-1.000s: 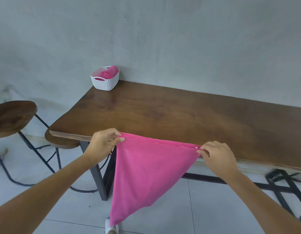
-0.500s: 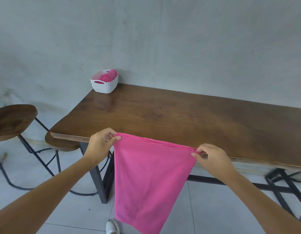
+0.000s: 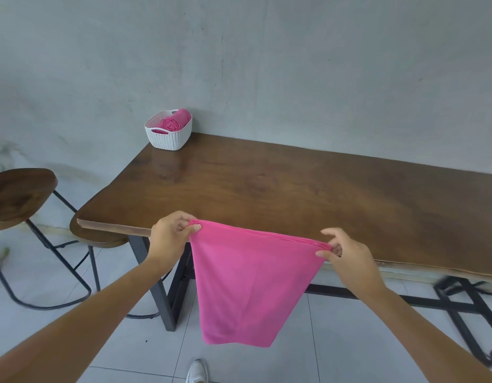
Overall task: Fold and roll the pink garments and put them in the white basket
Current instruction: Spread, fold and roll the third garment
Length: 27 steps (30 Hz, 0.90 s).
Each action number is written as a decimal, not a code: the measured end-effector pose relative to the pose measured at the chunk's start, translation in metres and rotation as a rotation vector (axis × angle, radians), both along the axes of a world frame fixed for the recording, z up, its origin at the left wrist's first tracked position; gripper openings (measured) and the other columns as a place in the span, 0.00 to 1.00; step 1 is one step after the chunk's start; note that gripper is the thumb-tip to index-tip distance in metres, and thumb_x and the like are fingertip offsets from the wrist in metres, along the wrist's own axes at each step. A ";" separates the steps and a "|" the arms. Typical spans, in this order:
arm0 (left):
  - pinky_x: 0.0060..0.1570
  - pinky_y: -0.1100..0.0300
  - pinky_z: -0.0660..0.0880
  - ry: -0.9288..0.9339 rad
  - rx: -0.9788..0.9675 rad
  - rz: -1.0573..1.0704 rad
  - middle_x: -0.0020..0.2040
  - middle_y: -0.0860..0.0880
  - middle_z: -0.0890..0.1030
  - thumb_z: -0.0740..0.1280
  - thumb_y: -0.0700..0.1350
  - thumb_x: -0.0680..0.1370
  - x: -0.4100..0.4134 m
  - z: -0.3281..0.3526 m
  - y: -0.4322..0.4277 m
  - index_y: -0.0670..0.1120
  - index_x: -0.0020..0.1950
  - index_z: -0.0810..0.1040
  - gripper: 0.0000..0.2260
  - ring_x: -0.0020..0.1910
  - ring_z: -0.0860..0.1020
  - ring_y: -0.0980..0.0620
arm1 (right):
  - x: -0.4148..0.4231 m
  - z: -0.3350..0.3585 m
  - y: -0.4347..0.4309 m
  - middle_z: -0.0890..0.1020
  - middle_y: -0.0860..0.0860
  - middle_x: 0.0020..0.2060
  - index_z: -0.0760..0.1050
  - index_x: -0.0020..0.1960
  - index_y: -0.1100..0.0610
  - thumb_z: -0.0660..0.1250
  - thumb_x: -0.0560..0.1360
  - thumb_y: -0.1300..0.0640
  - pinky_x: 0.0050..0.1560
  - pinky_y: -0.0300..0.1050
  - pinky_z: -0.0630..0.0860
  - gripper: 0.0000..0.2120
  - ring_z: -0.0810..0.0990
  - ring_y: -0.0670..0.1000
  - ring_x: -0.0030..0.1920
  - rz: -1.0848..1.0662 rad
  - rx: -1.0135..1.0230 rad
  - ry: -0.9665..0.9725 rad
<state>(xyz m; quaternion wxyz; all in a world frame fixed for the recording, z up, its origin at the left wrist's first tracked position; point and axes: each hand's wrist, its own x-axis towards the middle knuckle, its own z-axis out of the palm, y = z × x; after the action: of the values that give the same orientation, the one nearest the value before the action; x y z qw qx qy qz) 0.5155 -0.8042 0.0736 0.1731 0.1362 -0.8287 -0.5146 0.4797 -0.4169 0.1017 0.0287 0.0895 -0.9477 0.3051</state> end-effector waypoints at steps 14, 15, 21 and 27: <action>0.40 0.57 0.74 -0.146 -0.089 0.016 0.38 0.52 0.82 0.73 0.44 0.78 -0.075 -0.040 0.002 0.49 0.40 0.79 0.07 0.43 0.78 0.51 | -0.060 -0.053 -0.029 0.81 0.50 0.35 0.78 0.41 0.57 0.73 0.76 0.57 0.34 0.30 0.71 0.07 0.78 0.45 0.35 -0.355 -0.396 -0.036; 0.39 0.59 0.71 -0.140 -0.133 0.016 0.38 0.53 0.81 0.73 0.44 0.78 -0.080 -0.043 0.003 0.49 0.40 0.79 0.07 0.44 0.76 0.52 | -0.068 -0.057 -0.030 0.82 0.49 0.35 0.79 0.41 0.56 0.73 0.76 0.56 0.38 0.33 0.75 0.07 0.79 0.47 0.37 -0.371 -0.396 -0.043; 0.50 0.53 0.61 -0.206 -0.431 0.053 0.38 0.57 0.75 0.73 0.49 0.78 -0.111 -0.066 0.000 0.52 0.40 0.76 0.09 0.48 0.69 0.49 | -0.116 -0.089 -0.027 0.81 0.42 0.37 0.78 0.36 0.46 0.75 0.74 0.50 0.50 0.54 0.76 0.10 0.79 0.54 0.48 -0.377 -0.198 -0.058; 0.54 0.50 0.61 -0.269 -0.432 0.050 0.43 0.58 0.76 0.70 0.54 0.79 -0.158 -0.067 -0.005 0.55 0.42 0.77 0.08 0.54 0.69 0.47 | -0.148 -0.094 -0.025 0.77 0.40 0.45 0.77 0.39 0.43 0.73 0.75 0.45 0.55 0.46 0.58 0.08 0.66 0.47 0.54 -0.357 0.008 -0.063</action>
<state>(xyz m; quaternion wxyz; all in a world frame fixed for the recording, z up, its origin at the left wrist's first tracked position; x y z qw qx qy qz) 0.3573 -0.8088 0.0067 0.0988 0.1837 -0.9313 -0.2985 0.3316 -0.4416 0.0081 0.0525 -0.0898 -0.9501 0.2940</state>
